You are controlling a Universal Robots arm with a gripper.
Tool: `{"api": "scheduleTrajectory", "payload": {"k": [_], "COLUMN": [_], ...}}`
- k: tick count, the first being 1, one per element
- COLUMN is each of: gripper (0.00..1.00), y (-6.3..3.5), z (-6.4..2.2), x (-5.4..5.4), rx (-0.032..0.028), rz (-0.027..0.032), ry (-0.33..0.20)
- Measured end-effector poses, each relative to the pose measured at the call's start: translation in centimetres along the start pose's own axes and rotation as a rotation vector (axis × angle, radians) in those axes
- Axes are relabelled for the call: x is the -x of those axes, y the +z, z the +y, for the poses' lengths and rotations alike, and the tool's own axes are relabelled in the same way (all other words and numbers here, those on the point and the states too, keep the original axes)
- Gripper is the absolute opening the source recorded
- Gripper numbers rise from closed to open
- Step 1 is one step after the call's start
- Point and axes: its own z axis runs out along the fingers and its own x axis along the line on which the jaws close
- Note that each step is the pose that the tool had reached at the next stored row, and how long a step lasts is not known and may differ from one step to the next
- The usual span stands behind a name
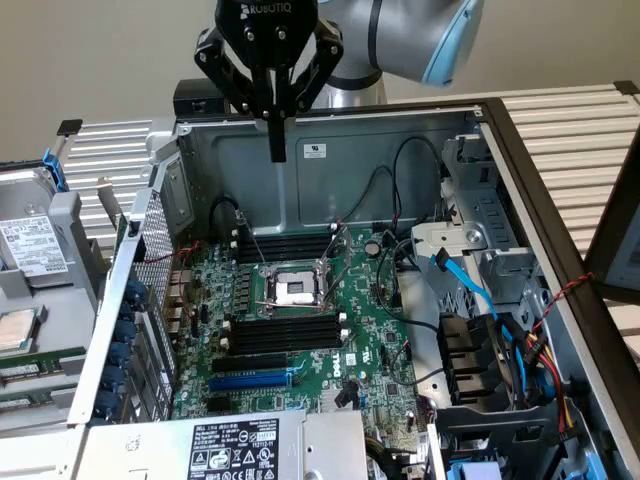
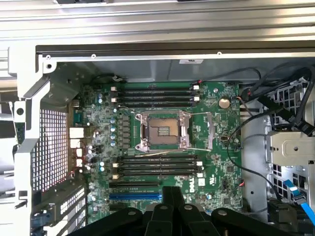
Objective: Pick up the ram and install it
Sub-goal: 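Reach for the ram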
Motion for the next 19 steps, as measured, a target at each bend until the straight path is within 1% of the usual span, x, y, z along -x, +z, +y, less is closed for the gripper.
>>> {"api": "scheduleTrajectory", "payload": {"k": [5, 9, 19], "gripper": [0.11, 0.11, 0.11], "y": [0.03, 0.08, 0.26], "z": [-0.16, -0.29, -0.35], "x": [-2.3, -4.1, -8.7], "rx": [-0.0007, -0.0011, -0.002], "rz": [0.009, 0.0147, 0.0261], "ry": [0.0, 0.001, 0.001]}}
